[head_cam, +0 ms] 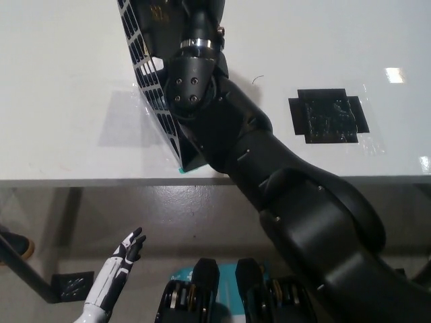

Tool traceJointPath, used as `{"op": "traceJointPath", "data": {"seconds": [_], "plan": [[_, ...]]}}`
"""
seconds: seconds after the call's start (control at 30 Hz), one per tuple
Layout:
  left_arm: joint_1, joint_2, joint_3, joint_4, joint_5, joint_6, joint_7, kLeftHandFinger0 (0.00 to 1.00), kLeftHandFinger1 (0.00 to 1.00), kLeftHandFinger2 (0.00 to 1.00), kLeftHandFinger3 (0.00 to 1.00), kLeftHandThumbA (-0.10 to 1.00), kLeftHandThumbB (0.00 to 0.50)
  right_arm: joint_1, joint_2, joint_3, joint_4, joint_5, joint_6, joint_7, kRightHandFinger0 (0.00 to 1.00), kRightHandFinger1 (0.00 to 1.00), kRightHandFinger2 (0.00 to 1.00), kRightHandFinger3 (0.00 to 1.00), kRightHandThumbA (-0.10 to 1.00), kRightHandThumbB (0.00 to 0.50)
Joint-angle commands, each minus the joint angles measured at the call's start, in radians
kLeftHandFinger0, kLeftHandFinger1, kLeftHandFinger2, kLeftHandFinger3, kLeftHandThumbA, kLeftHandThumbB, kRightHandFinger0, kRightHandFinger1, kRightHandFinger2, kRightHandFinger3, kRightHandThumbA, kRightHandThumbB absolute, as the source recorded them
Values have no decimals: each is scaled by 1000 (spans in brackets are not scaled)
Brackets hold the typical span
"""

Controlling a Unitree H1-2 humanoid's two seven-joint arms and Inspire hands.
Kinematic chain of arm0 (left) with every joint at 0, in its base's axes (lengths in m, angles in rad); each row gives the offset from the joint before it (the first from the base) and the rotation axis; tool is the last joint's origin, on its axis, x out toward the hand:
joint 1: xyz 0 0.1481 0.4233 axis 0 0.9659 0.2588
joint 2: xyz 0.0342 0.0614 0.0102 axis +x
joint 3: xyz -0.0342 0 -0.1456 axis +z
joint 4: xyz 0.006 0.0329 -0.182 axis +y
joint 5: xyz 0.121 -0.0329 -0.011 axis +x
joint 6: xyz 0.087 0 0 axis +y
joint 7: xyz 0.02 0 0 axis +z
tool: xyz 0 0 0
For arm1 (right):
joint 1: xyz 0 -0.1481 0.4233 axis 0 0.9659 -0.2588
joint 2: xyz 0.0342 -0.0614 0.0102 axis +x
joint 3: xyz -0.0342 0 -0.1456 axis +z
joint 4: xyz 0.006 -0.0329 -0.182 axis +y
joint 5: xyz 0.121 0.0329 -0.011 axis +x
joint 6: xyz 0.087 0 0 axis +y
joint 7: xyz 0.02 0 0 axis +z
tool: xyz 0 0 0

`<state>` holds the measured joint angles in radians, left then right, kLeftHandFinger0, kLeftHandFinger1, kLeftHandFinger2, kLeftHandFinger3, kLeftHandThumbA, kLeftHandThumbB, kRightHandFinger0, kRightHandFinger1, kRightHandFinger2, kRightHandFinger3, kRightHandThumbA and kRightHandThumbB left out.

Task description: A notebook is kept standing on the table on the right hand side and a black shelf is kept on the left hand side and the robot uses its right hand to grab the notebook and places it in the shelf

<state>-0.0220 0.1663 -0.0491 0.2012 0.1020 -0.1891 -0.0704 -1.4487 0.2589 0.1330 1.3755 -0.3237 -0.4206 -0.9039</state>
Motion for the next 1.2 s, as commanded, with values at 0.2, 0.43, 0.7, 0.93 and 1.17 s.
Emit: {"op": "traceJointPath", "data": {"seconds": [0.2,0.43,0.7,0.93,1.17], "plan": [[-9,10,0,-26,15,-3,1,1000,1000,1000,1000,1000,174,-73,-21,67,28,-2,94,296,1000,1000,1000,1000,776,430],[-12,17,2,-24,-1,-10,-13,1000,1000,1000,1000,1000,160,-60,-29,112,19,-24,105,288,1000,1000,1000,1000,956,430],[-7,16,4,-26,-6,-8,-18,1000,1000,1000,1000,1000,182,-43,-35,117,7,-13,93,283,1000,1000,1000,1000,987,381],[-12,10,5,-21,-13,-8,-21,1000,1000,1000,1000,1000,191,-37,-89,130,-35,-30,57,273,1000,1000,1000,1000,1000,357],[-15,26,10,-39,-15,-6,-33,1000,1000,1000,1000,1000,158,148,-270,103,-650,-36,116,416,1000,1000,1000,1000,1000,324]]}}
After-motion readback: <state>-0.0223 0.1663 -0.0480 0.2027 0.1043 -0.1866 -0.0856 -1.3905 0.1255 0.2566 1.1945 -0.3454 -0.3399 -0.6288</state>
